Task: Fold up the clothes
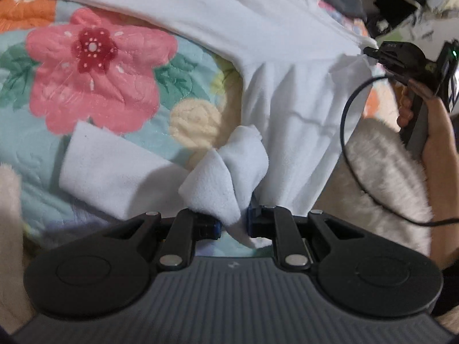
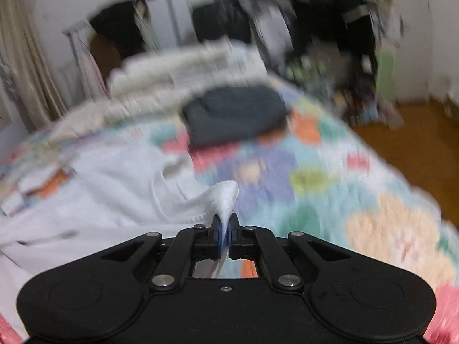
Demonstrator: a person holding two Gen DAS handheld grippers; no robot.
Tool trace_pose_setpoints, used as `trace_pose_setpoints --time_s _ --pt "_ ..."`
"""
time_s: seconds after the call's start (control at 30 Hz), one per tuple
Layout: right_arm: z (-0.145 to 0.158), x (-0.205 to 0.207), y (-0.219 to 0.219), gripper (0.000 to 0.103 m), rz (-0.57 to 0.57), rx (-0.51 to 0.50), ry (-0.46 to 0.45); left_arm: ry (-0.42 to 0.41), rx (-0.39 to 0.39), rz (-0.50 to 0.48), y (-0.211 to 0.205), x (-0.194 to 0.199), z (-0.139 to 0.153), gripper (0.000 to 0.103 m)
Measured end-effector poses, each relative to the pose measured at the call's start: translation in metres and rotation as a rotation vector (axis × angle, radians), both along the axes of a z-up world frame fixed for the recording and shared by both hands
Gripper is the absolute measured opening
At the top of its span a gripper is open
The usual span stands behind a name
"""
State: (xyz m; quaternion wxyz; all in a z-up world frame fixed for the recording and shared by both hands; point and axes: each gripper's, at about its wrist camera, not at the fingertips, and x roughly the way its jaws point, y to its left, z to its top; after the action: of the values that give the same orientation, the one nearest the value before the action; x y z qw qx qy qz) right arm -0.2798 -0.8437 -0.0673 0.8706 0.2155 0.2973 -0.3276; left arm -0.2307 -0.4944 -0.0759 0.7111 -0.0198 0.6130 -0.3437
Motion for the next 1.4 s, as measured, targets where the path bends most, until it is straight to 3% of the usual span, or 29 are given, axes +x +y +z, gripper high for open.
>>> trace_pose_setpoints --time_s 0.1,0.13,0.27,0.3,0.33,0.43,0.5,0.67,0.83,0.97,1.17,1.27,1.4 --pt "-0.015 -0.010 -0.015 0.003 -0.040 0.129 -0.023 -0.061 0.001 -0.036 0.000 0.002 0.010 0.020" --pt "-0.016 -0.012 -0.018 0.003 -0.045 0.152 -0.041 -0.085 0.003 -0.046 0.002 0.003 0.017 0.027" --pt "-0.019 -0.011 -0.017 0.008 -0.066 0.148 0.000 -0.222 0.014 -0.073 0.017 0.015 0.048 0.052" --pt "-0.019 -0.010 -0.017 0.010 -0.080 0.137 0.017 -0.250 0.013 -0.066 0.023 0.021 0.055 0.053" --pt "-0.019 -0.009 -0.017 0.019 -0.095 0.119 0.043 -0.277 0.011 -0.058 0.029 0.027 0.061 0.053" --pt "-0.015 -0.014 -0.015 0.031 -0.199 0.048 0.129 -0.235 -0.015 0.010 0.055 0.050 0.067 0.053" --pt "-0.007 -0.022 -0.014 0.031 -0.211 0.057 0.100 -0.220 -0.022 0.076 0.074 0.072 0.068 0.054" --pt "0.027 -0.025 0.009 0.034 -0.033 0.107 -0.072 -0.349 0.063 0.277 0.110 0.131 0.072 0.054" --pt "0.052 0.027 0.053 0.045 0.267 0.176 -0.146 -0.415 0.103 0.396 0.122 0.205 0.071 0.060" --pt "0.062 0.088 0.090 0.048 0.476 0.150 -0.112 -0.387 0.137 0.483 0.124 0.279 0.060 0.062" --pt "0.057 0.193 0.105 0.049 0.585 0.067 -0.026 -0.241 0.130 0.511 0.127 0.375 0.023 0.065" --pt "0.045 0.241 0.103 0.050 0.592 0.074 0.028 -0.199 0.054 0.561 0.150 0.395 0.005 0.070" --pt "0.027 0.282 0.099 0.050 0.566 0.147 0.071 -0.123 -0.062 0.728 0.201 0.408 -0.012 0.070"
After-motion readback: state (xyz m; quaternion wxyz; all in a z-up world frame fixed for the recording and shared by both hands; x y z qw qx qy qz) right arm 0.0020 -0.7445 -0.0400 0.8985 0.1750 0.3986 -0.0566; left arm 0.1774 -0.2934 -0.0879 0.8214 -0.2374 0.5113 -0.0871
